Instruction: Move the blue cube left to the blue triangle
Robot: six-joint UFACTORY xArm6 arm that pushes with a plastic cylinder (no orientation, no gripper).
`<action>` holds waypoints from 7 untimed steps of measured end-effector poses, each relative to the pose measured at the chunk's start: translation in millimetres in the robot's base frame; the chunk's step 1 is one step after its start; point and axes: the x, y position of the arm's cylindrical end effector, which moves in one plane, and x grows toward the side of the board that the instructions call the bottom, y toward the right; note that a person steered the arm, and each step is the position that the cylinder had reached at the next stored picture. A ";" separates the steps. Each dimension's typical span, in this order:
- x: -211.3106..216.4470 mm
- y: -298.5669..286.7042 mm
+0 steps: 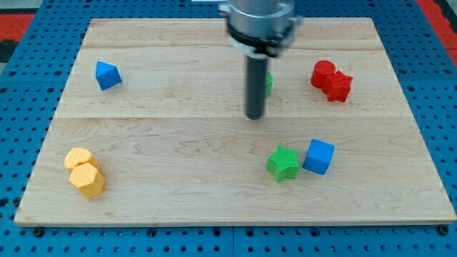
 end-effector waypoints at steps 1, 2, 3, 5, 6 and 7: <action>3.2 139.1; 54.2 180.8; 83.9 138.2; 36.1 8.0; 17.8 -54.2; 17.8 -54.5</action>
